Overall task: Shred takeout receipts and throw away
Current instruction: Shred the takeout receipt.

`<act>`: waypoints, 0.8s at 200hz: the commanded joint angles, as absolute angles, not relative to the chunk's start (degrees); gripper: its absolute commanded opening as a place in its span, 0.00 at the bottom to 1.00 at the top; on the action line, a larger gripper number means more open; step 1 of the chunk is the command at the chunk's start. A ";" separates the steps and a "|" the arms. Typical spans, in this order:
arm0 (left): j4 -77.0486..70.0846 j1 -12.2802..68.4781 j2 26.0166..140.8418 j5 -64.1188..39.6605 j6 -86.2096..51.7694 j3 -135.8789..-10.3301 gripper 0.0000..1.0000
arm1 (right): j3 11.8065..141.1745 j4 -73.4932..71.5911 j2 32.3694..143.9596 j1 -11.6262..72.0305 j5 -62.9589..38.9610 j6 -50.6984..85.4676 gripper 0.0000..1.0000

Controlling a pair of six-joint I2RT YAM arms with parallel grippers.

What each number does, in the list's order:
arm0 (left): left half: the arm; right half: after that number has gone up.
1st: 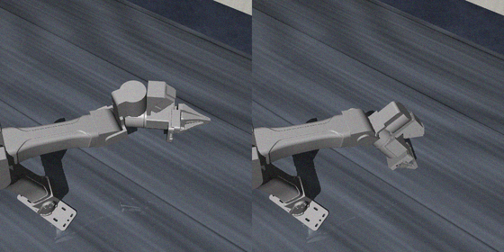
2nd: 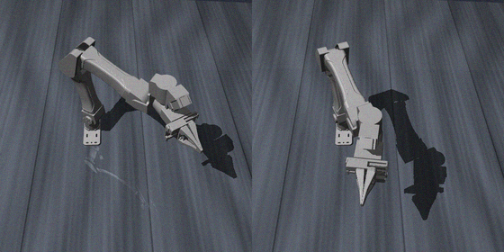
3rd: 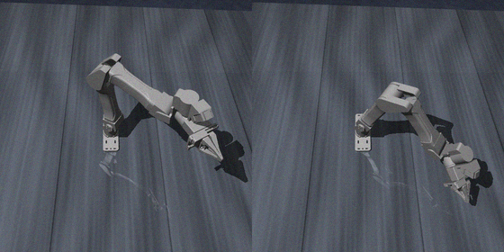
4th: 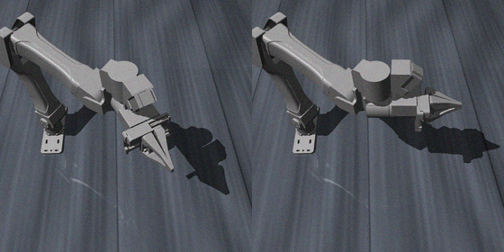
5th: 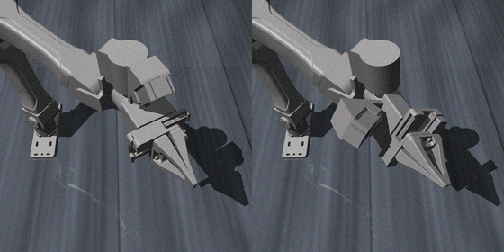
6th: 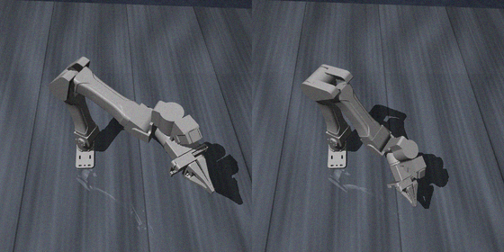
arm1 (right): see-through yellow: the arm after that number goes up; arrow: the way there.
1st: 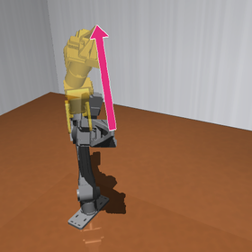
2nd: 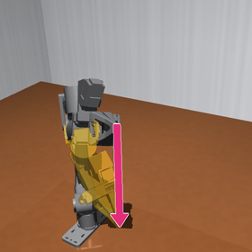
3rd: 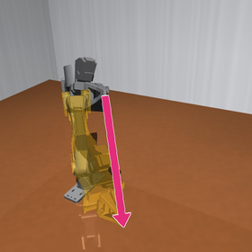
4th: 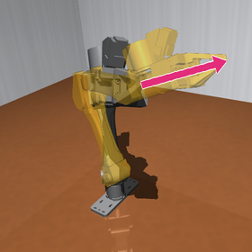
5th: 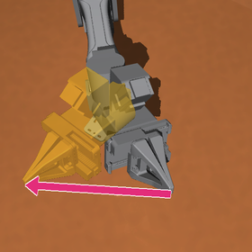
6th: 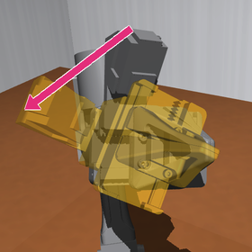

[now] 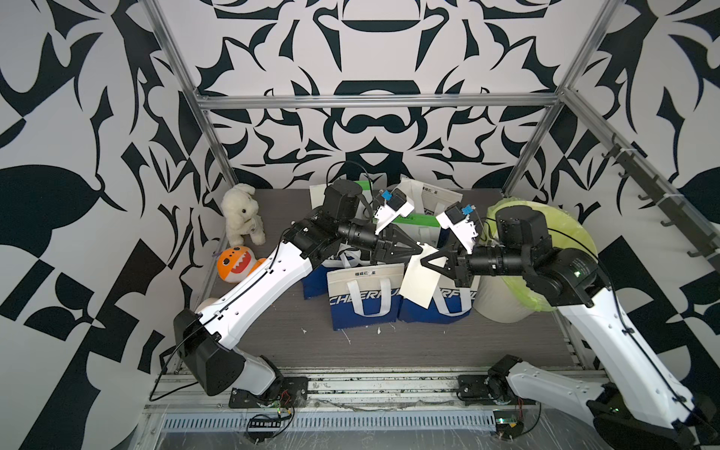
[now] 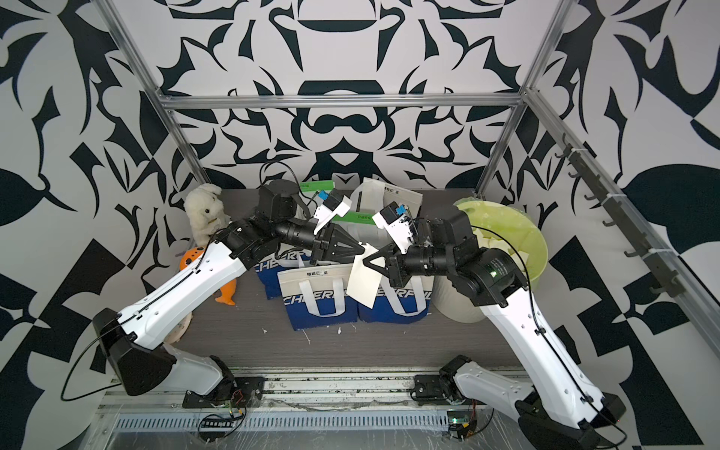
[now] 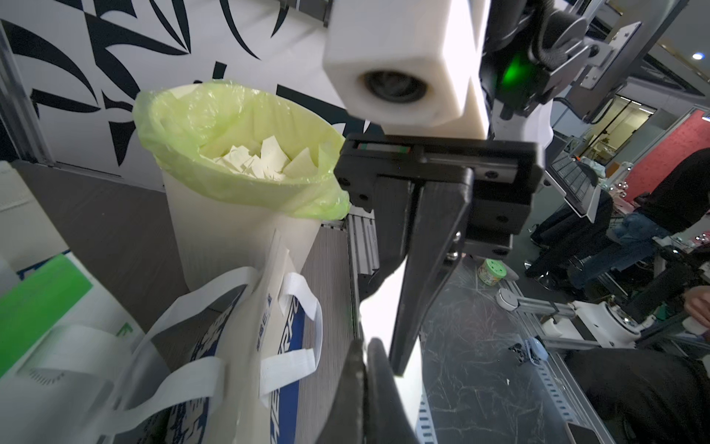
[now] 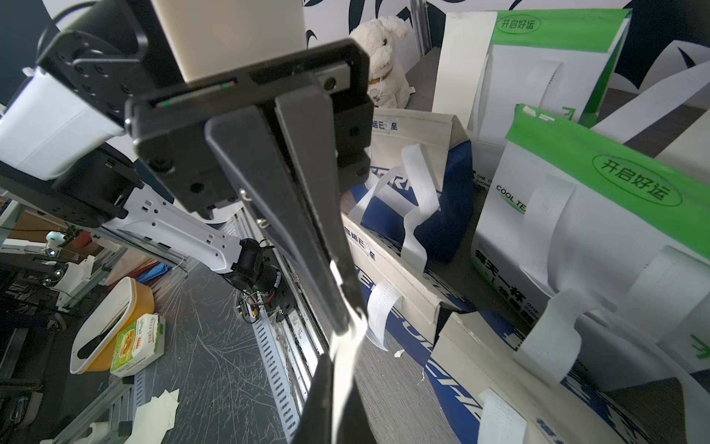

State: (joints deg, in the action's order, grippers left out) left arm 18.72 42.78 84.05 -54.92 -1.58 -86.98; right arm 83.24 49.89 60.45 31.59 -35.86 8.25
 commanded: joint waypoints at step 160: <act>18.58 43.06 80.26 -52.87 -0.31 -83.35 0.00 | 78.86 41.76 53.24 31.90 -29.09 10.43 0.00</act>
